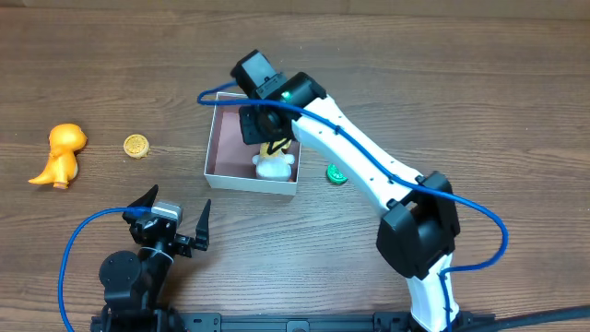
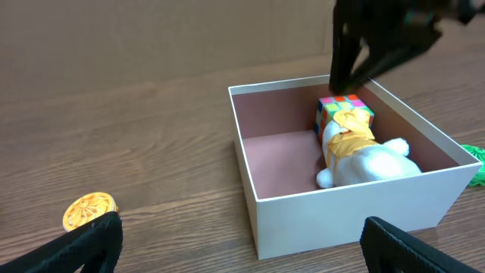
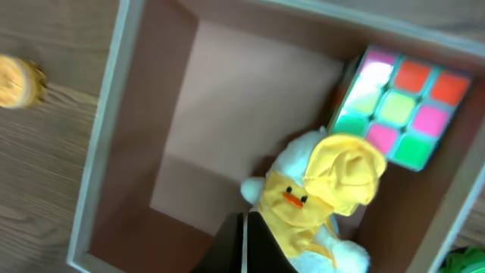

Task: Pack container
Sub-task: 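Press the duck down into the box's right side with the right gripper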

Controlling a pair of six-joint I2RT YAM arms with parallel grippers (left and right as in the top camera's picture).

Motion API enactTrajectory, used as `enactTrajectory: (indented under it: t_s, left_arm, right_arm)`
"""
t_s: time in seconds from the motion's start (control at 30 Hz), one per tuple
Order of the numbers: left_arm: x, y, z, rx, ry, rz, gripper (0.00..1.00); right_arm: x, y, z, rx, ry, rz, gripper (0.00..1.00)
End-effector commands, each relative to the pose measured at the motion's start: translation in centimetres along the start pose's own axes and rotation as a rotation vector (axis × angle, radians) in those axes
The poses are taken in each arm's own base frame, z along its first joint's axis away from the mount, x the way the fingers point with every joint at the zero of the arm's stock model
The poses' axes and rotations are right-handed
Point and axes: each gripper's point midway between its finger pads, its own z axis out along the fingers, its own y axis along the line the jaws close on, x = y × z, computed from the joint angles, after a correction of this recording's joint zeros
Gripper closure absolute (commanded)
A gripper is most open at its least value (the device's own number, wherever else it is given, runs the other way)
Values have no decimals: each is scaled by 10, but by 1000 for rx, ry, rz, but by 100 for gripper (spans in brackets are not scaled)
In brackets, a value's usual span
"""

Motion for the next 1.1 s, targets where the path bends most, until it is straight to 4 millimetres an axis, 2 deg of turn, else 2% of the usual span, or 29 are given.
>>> enactTrajectory:
  t_s: [0.0,0.23,0.6,0.87,0.97,1.07]
  left_arm:
    - [-1,-2,0,8,-9,23,0]
    - [-1,-2,0,8,-9,23,0]
    - [-1,-2,0,8,-9,23,0]
    - [-1,-2,0,8,-9,23,0]
    - [-1,-2,0,8,-9,23,0]
    - [-1,-2,0,8,-9,23,0]
  right_arm:
    - [19,5,27,14,69,-28,94]
    - [35,5,45,45,125,-47,94]
    - [34,-19,42,176,106,-55,94]
    - [36,-24,41,201,111,-58,94]
    - [35,-38,38,281,98,-67,94]
    - [36,-40,37,286,101,-68,94]
